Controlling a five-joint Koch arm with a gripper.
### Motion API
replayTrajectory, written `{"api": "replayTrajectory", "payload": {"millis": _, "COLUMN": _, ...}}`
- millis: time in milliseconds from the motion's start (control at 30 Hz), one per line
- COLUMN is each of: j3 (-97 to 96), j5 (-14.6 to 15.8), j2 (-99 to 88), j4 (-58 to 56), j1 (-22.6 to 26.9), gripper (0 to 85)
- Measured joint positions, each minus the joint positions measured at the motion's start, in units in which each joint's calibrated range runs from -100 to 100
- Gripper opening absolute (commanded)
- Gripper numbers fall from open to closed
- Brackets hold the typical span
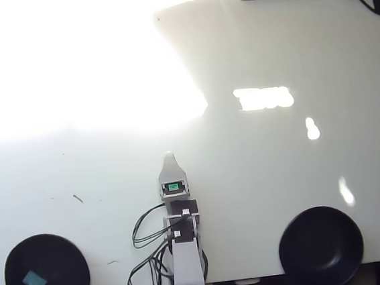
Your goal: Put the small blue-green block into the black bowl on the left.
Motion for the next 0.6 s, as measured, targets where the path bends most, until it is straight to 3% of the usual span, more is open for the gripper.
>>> {"api": "replayTrajectory", "payload": {"millis": 167, "j3": -1.20, "j5": 1.86, "j2": -1.39, "j4": 0.58, "j1": 0.15, "gripper": 48.7}}
{"api": "replayTrajectory", "payload": {"millis": 600, "j3": -1.85, "j5": 1.90, "j2": -0.51, "j4": 0.49, "j1": 0.10, "gripper": 49.1}}
